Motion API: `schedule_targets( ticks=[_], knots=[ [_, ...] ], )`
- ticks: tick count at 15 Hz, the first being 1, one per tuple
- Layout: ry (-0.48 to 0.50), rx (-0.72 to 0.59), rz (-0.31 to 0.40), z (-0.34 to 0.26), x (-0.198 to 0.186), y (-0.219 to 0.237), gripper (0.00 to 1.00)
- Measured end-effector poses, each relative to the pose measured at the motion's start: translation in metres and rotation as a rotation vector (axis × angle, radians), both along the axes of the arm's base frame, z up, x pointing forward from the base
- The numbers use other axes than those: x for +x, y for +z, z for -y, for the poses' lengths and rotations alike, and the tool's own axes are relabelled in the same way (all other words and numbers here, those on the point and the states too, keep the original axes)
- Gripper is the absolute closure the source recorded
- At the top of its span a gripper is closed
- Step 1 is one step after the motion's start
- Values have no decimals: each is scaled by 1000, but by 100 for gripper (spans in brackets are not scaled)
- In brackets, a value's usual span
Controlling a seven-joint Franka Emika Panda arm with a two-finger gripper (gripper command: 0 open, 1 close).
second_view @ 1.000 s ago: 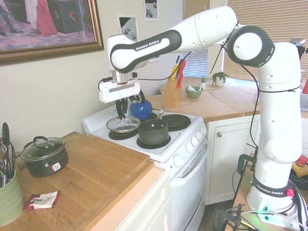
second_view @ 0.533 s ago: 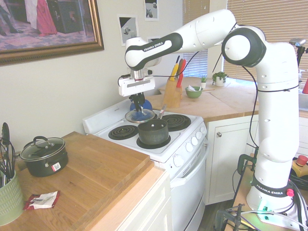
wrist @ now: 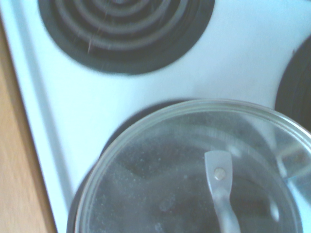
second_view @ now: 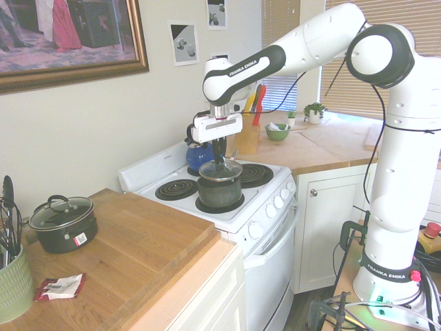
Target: Cover the lid of the pot
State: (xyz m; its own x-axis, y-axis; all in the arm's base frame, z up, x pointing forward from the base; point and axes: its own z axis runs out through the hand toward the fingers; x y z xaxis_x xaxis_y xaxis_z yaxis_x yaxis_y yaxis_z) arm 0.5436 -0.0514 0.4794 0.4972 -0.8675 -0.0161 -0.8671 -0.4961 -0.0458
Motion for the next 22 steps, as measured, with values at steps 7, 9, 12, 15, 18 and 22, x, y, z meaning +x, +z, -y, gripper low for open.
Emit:
schedule_targets(
  ticks=[7,9,12,15,18,22],
  knots=[
    [39,-3,2,-33,8,-22,100],
    [31,-3,8,-29,9,-19,100],
    [14,-4,40,-19,17,3,100],
    [5,-2,32,-14,25,6,100],
    [3,-1,-9,-12,33,-20,100],
    [-11,-2,-7,-3,32,-19,100]
  ],
)
